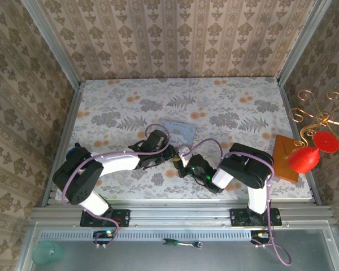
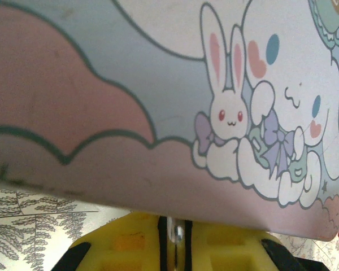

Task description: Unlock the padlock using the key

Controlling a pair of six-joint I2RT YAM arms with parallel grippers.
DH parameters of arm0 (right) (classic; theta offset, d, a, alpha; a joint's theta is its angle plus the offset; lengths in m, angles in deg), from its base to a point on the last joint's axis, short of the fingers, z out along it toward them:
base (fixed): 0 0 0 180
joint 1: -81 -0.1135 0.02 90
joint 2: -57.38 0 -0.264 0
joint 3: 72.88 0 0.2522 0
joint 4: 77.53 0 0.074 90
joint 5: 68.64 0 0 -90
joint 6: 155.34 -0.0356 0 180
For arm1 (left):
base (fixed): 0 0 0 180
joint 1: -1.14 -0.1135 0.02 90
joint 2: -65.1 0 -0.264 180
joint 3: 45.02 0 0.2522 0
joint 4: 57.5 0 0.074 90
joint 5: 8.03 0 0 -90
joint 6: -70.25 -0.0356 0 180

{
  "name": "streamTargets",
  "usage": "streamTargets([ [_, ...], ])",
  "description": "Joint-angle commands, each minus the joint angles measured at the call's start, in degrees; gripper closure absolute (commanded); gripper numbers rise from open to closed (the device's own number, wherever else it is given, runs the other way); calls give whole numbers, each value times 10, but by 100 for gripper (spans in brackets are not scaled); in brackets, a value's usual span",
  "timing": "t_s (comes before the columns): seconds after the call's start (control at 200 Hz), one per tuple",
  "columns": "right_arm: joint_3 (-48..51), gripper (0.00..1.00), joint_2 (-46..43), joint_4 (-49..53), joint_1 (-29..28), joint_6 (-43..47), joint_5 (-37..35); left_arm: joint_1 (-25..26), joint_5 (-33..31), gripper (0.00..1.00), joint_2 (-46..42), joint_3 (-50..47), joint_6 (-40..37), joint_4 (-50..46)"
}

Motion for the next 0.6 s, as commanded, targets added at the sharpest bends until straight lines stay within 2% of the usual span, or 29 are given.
streamTargets([
  [0.0,-1,100,-3,-26,6,-40,-6,-1,13,100,4,9,-6,-6],
  [0.375,6,100,22,-84,34,-117,79,-7,9,100,-13,2,-17,0],
  [0.59,5,100,14,-81,37,-123,79,-15,9,100,-25,-16,-19,15],
])
